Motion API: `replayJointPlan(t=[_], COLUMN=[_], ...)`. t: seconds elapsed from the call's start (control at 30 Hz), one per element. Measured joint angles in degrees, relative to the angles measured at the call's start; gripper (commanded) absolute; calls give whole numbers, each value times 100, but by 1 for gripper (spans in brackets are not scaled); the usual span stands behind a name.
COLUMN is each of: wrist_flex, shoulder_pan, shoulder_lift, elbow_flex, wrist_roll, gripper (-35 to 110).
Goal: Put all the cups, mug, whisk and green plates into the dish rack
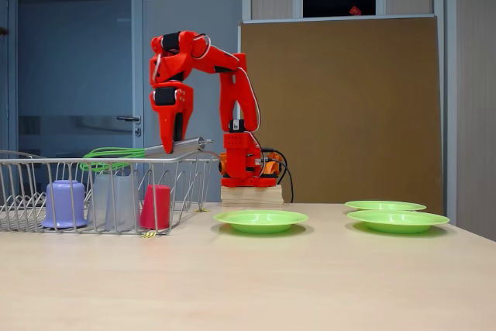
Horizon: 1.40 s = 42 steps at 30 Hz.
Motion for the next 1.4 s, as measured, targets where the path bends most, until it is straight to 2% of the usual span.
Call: replayJointPlan(t=[0.2, 0.4, 0.77, 1.0, 1.4], wrist_flex=[483, 615, 158, 149, 123], shoulder_pan=[220, 554, 967, 1125, 1116], shoulder_lift=[-457, -861, -1969, -2654, -3006], elbow_flex=[-844, -1310, -1881, -2241, -2566], wrist_roll=[-1230, -1907, -1995, -1978, -1942], gripper=[0, 0, 0, 16, 20])
